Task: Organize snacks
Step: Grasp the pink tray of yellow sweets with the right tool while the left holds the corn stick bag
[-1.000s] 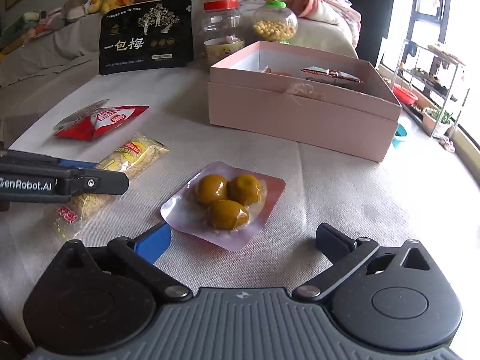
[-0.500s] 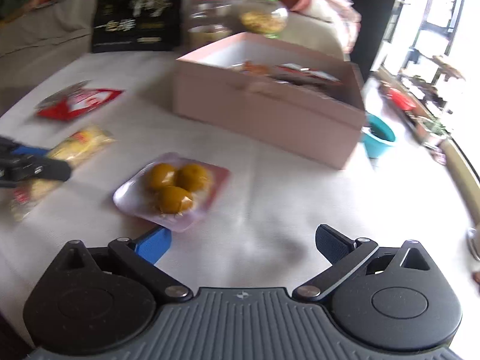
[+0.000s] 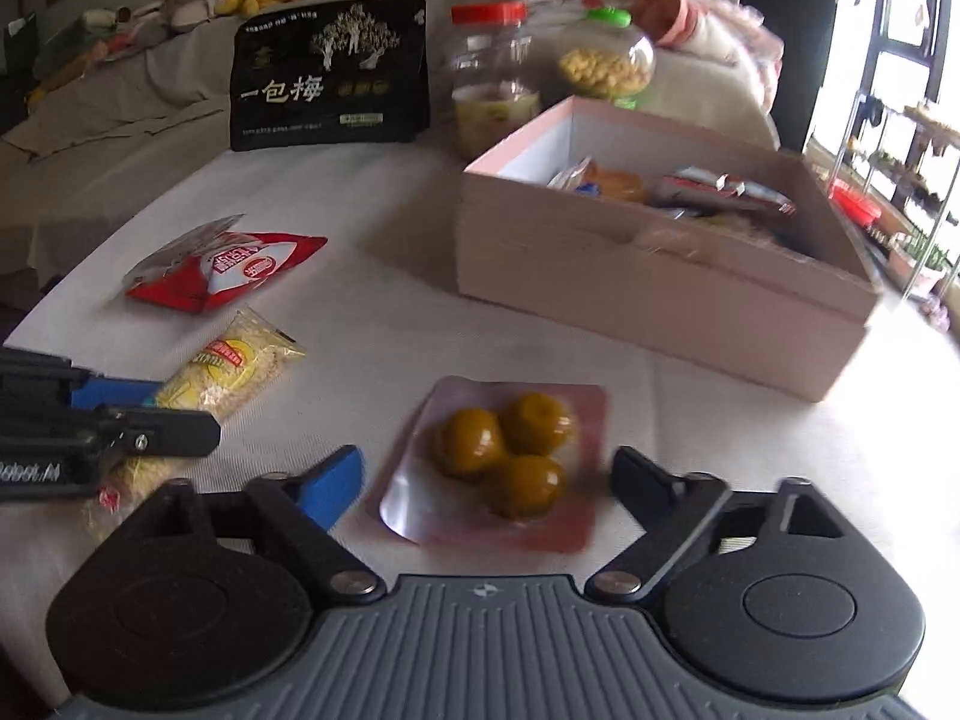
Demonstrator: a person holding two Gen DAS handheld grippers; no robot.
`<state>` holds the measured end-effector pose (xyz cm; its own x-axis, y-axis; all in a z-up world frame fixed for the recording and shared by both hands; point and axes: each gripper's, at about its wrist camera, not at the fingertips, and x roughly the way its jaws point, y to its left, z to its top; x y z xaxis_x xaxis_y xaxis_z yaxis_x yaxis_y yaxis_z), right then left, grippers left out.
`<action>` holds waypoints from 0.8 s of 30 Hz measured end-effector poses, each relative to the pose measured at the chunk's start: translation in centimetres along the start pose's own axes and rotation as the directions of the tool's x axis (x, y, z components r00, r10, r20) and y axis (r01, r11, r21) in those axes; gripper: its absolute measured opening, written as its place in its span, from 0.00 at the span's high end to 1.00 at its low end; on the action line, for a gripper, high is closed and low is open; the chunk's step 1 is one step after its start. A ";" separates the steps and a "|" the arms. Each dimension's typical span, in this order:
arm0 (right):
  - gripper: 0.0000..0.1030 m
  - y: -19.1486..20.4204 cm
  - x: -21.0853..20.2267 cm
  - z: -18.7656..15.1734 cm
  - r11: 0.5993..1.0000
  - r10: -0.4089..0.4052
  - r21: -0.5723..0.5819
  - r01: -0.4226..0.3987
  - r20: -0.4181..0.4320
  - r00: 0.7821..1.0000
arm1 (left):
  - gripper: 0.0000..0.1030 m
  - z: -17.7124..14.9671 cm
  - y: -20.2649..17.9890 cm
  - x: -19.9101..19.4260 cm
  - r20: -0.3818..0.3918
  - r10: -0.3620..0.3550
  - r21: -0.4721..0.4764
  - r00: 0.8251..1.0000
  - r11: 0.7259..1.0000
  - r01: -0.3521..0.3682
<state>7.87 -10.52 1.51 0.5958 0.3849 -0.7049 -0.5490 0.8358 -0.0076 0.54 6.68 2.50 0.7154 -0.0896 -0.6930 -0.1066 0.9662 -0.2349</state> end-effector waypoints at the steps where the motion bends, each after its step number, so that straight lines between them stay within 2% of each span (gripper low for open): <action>1: 0.20 0.2 0.1 0.1 1.000 -0.005 -0.001 0.005 0.010 1.000 | 0.68 0.0 0.1 0.0 0.001 -0.004 -0.003 1.000 1.000 0.004; 2: 0.28 0.4 0.0 0.1 1.000 0.004 -0.011 -0.004 0.012 1.000 | 0.68 -0.1 0.2 0.0 0.002 -0.007 -0.004 1.000 1.000 0.007; 3: 0.30 0.5 -0.3 0.0 1.000 0.015 -0.023 -0.015 0.013 1.000 | 0.68 -0.1 0.2 0.0 0.004 -0.008 -0.003 1.000 1.000 0.008; 12: 0.31 1.2 -3.0 -2.5 0.992 0.077 -0.103 -0.076 0.010 0.997 | 0.68 -0.3 -0.1 -0.1 0.017 0.005 0.010 1.000 1.000 -0.005; 18: 0.28 1.2 -3.5 -3.6 0.991 0.057 -0.122 -0.051 0.051 0.997 | 0.68 -0.2 -0.3 -0.1 0.011 0.014 0.021 1.000 1.000 -0.015; 24: 0.18 1.2 -3.8 -4.3 0.994 0.022 -0.112 -0.015 0.062 0.998 | 0.68 -0.2 0.1 -0.1 0.012 0.001 -0.017 1.000 1.000 -0.001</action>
<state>2.46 -12.69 1.16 0.6185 0.4267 -0.6598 -0.6200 0.7809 -0.0761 0.36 6.77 2.40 0.7234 -0.0859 -0.6851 -0.1185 0.9621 -0.2457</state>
